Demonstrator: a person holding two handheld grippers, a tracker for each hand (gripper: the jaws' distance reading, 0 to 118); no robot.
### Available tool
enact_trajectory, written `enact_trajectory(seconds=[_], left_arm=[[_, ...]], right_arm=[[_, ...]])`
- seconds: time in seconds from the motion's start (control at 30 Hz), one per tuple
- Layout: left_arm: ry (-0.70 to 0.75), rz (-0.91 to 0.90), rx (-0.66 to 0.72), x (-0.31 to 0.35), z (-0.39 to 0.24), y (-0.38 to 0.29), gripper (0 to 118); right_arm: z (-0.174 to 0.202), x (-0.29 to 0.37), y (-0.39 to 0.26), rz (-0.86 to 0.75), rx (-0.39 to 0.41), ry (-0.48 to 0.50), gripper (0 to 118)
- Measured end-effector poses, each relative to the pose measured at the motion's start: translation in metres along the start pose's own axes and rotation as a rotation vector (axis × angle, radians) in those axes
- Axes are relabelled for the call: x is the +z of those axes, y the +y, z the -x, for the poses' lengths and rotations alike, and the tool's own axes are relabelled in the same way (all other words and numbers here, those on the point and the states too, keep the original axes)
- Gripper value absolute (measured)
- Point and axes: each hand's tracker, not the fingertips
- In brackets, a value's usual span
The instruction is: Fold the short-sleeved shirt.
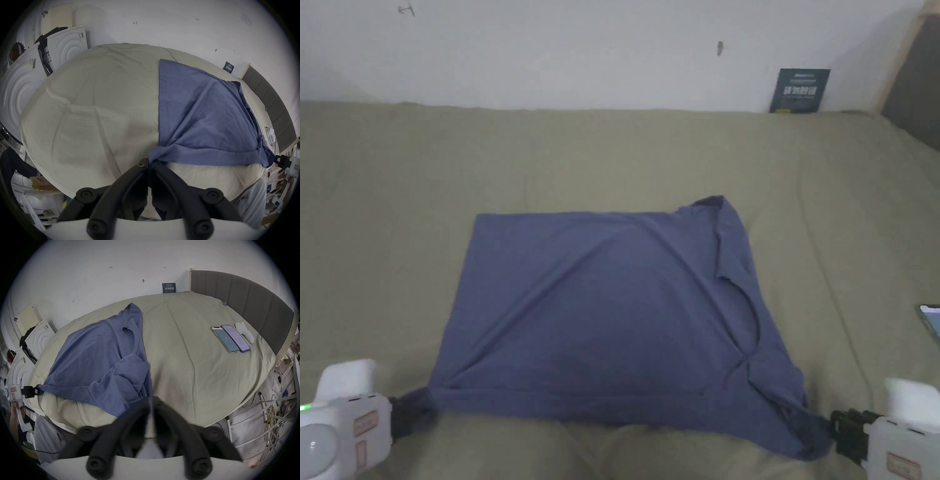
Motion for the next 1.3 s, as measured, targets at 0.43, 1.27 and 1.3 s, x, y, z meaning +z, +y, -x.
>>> enact_trajectory(seconds=[0.43, 1.27, 1.3], left_arm=[[0.016, 0.005, -0.029, 0.014, -0.017, -0.002, 1], [0.011, -0.045, -0.032, -0.012, -0.023, 0.081, 1], [0.009, -0.045, -0.035, -0.016, -0.025, 0.088, 1]], right_arm=[[0.004, -0.036, -0.007, 0.115, 0.081, -0.013, 32], [0.032, -0.039, 0.123, 0.007, 0.125, 0.018, 6], [0.035, -0.047, 0.132, 0.012, 0.127, 0.019, 6]])
